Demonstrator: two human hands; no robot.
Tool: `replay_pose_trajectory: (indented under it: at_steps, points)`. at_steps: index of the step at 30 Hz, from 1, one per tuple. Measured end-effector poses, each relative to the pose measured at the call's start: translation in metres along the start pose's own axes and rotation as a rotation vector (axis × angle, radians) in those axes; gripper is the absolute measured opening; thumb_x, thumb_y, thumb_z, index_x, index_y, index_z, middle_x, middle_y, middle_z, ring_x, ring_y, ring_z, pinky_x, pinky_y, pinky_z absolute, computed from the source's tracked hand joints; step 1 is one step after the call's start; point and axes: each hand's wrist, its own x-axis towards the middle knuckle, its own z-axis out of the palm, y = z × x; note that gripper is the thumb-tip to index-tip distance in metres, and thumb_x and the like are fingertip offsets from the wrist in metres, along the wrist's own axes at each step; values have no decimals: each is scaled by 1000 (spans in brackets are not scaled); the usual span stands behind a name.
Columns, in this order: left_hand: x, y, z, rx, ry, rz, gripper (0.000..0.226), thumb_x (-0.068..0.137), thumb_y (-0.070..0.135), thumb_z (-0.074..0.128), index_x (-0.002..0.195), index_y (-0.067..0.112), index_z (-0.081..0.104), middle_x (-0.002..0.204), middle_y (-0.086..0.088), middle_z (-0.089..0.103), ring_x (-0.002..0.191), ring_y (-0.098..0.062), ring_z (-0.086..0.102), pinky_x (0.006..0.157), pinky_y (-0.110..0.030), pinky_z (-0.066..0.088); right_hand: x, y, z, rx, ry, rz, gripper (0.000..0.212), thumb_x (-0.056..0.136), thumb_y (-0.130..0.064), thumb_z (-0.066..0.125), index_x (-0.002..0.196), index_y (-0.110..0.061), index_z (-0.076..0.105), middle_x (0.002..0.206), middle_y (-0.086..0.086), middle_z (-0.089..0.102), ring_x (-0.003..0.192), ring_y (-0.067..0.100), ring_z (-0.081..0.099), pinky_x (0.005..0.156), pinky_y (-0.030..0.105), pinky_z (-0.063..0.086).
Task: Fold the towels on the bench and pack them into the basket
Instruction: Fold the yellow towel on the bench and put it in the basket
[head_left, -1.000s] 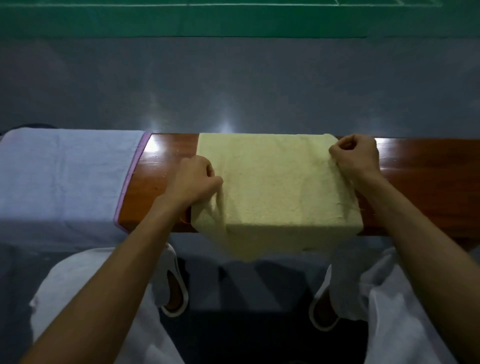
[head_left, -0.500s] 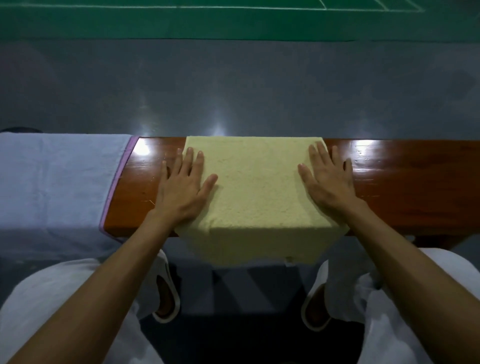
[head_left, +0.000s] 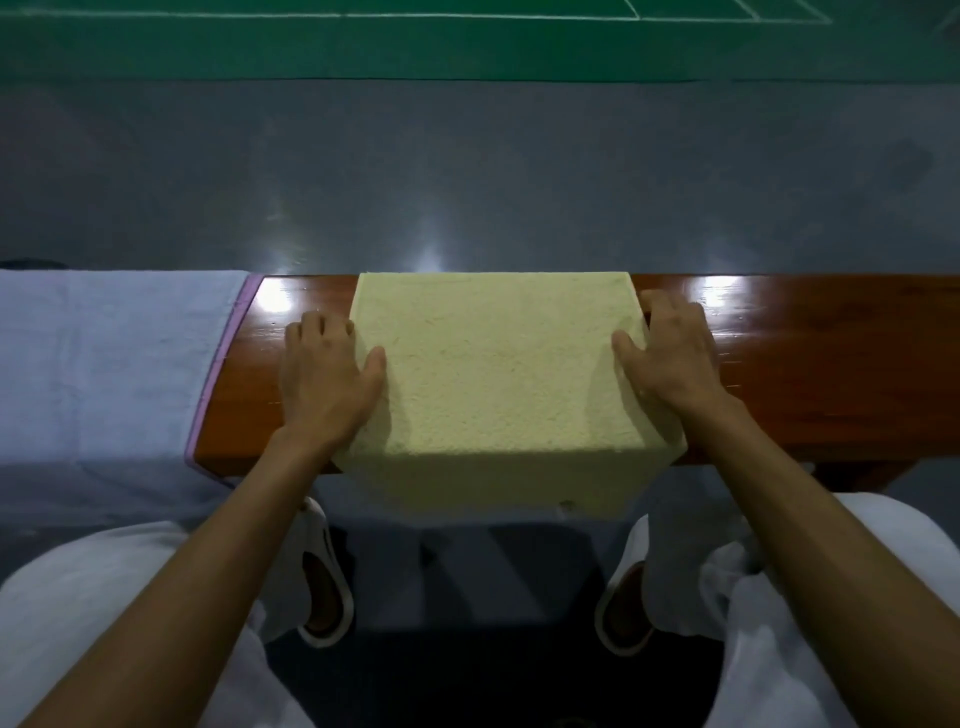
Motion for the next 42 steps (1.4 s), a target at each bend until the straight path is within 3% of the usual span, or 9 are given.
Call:
replay_pose_trajectory:
  at_steps: [7,11,15,21,25,28,31,36,42]
  points:
    - [-1,-1,-6,-66,-33,-183,36,98,44,63,116,13,56,113,-8,58,99,-26,60,83,-42,55,-5,-5,-17,-21,-4,201,24,91,-37,72,96,-15,64,92,1,61,82,18,56,61,27,36]
    - [0,1,-7,-83,-80,-128,18,102,34,59,102,15,59,102,-5,60,87,-20,59,70,-32,47,-5,-8,-17,64,-51,220,15,93,-33,71,91,-19,67,89,1,67,80,16,61,65,29,43]
    - [4,2,-12,-242,-93,-152,13,106,29,53,103,16,53,98,-3,57,84,-17,56,70,-29,44,-5,-13,-18,146,-65,130,11,97,-28,66,95,-18,66,89,-2,64,79,12,60,65,27,43]
    - [11,-3,-27,-617,-166,-344,18,105,32,57,115,19,52,98,5,56,96,-21,60,77,-35,53,0,-10,-27,660,-101,319,16,101,-22,60,112,-11,56,100,-1,58,95,19,58,65,27,45]
    - [12,-10,-34,-747,-278,-309,40,94,23,74,128,31,54,116,4,63,100,-16,65,70,-26,50,-6,-5,-36,827,-295,317,53,86,-2,76,131,-20,52,113,-7,58,99,9,59,69,26,50]
    - [17,-19,-39,-793,-418,-239,45,92,14,74,132,32,64,132,-1,62,116,-21,62,77,-25,52,-10,0,-44,825,-419,233,57,84,3,76,133,-22,60,122,-7,55,101,6,56,69,21,49]
    - [18,-20,-41,-760,-480,-219,46,90,10,75,132,27,67,123,3,66,109,-12,64,85,-30,57,-13,4,-45,735,-404,187,51,81,2,79,126,-19,68,131,1,53,108,14,55,73,21,49]
    - [18,-23,-39,-631,-363,-167,32,92,14,75,124,17,72,104,8,72,99,-6,68,87,-33,59,-15,9,-42,642,-275,120,46,80,0,81,124,-10,70,118,2,62,97,4,61,65,10,53]
    - [19,-33,-41,-522,-302,-116,28,93,21,74,121,17,74,111,2,76,101,-14,71,92,-46,60,-13,12,-42,587,-136,47,42,81,-11,84,121,-10,72,114,0,69,104,10,66,82,25,56]
